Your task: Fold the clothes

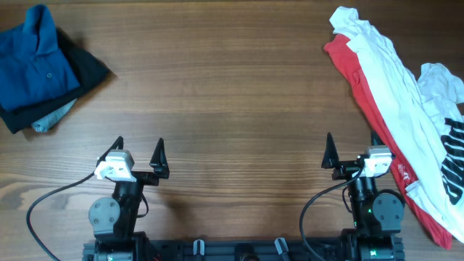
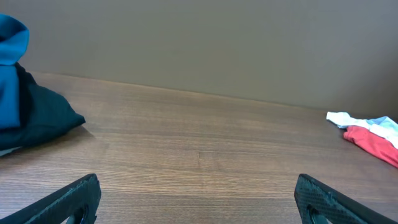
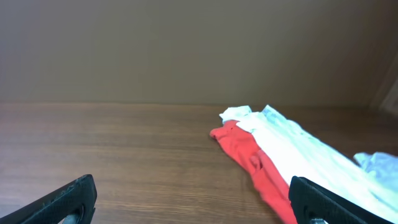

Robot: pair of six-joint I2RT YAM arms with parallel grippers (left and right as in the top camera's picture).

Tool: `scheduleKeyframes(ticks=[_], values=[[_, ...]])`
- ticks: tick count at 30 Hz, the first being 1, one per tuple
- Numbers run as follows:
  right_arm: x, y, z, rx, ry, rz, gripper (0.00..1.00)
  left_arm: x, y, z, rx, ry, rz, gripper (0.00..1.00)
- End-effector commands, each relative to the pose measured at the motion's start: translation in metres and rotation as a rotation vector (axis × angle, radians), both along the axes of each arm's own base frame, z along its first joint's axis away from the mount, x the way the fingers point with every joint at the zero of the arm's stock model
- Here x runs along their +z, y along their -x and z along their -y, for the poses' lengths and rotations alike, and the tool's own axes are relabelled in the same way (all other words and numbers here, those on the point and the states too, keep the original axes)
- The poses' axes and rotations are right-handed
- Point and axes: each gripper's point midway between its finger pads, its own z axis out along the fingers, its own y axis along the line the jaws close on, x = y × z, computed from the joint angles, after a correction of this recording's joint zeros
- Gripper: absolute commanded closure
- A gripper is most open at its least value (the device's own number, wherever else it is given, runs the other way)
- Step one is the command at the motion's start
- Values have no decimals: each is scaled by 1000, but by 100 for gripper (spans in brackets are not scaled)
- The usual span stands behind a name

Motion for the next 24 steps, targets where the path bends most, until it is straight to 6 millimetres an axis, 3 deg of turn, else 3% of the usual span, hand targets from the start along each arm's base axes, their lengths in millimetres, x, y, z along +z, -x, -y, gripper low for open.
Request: scheduleKeyframes(ticks=[1, 8, 16, 24], values=[[2, 0, 3, -13, 58, 12, 0, -1, 0, 1, -3, -12, 3, 0], [2, 0, -3, 19, 7, 8, 0, -1, 0, 1, -3, -11, 2, 0], [5, 1, -5, 28, -133, -1, 0, 0, 0, 1, 5, 127, -15, 0], [44, 3, 0, -4, -133, -28, 0, 31, 5, 6, -20, 144, -41, 0]])
